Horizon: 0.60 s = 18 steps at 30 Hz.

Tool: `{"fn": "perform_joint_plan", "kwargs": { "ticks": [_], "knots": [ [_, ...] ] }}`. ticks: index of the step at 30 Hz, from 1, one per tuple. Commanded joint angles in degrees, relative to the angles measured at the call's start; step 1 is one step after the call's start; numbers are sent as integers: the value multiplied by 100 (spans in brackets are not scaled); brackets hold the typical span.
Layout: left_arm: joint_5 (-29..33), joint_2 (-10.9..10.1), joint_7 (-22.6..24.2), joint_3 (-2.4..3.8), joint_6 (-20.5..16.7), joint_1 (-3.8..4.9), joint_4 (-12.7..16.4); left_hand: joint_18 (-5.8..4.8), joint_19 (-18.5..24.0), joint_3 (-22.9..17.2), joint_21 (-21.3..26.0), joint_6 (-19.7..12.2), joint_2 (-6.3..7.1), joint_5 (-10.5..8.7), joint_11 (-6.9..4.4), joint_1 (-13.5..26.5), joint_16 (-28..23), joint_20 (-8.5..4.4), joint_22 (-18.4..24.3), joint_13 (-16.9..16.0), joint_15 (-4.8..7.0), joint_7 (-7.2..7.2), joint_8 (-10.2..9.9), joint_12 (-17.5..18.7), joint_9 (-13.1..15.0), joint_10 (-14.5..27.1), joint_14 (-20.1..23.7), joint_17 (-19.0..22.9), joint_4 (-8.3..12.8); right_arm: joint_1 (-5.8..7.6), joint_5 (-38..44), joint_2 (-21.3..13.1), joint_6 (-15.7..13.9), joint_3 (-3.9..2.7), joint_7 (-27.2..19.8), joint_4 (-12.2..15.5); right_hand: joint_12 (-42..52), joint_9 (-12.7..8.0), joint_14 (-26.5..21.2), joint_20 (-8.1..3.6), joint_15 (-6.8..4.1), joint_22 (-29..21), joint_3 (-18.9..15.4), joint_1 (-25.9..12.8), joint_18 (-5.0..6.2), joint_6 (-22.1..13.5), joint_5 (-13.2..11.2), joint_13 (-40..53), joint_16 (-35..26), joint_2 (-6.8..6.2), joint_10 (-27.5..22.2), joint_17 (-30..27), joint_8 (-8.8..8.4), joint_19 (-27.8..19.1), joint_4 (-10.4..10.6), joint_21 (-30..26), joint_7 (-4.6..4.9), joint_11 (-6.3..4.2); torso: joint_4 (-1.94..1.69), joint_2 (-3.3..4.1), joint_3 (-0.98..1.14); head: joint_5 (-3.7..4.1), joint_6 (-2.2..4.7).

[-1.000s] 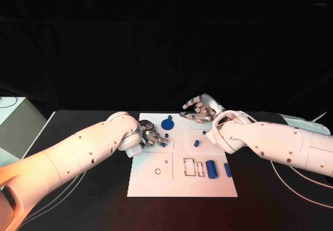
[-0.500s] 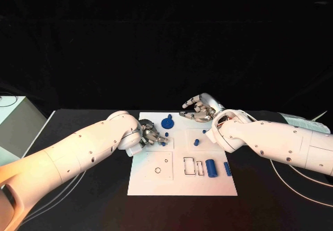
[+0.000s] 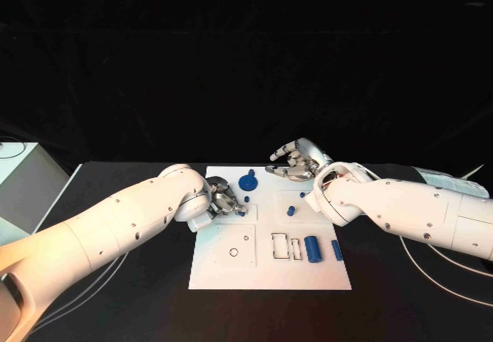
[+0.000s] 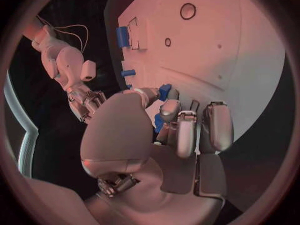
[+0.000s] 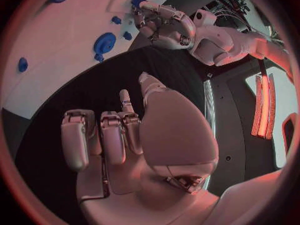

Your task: Assemble the parts on the task board

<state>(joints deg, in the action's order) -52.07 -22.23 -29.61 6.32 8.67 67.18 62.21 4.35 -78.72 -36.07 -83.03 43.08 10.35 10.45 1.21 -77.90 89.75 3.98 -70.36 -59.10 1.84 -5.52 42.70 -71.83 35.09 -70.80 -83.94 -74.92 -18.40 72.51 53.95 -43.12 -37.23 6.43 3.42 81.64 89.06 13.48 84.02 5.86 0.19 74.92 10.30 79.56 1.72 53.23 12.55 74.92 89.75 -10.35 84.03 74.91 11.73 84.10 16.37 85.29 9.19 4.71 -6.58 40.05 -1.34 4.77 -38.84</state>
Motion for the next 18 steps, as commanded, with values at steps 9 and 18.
{"fn": "perform_joint_plan", "kwargs": {
  "ticks": [9,18],
  "knots": [
    [124,-58,119,-2,-61,-24,62,-31,-26,-1368,-53,22,189,456,1,398,25,-29,-76,-111,31,-13,283,-51,847,-108,-606,-1508,1048,-9,70,5,84,-3,-15,-6,-5,7,598,-4,-9,1069,31,-34,-34,-30,35,1430,25,-3,501,1509,39,384,17,-22,0,-26,-3,-1,0,4,13],
    [131,-166,123,3,-272,-24,137,-46,-87,-1588,-92,192,325,1207,-81,844,25,-100,-159,-303,106,68,346,-179,1115,-326,-606,-1508,1345,-11,70,-10,87,-2,-15,-10,-6,9,598,-3,-8,1068,31,-45,-34,-32,36,1429,25,-3,500,1509,41,383,17,-24,0,-26,-5,2,2,-1,13]
  ]
}}
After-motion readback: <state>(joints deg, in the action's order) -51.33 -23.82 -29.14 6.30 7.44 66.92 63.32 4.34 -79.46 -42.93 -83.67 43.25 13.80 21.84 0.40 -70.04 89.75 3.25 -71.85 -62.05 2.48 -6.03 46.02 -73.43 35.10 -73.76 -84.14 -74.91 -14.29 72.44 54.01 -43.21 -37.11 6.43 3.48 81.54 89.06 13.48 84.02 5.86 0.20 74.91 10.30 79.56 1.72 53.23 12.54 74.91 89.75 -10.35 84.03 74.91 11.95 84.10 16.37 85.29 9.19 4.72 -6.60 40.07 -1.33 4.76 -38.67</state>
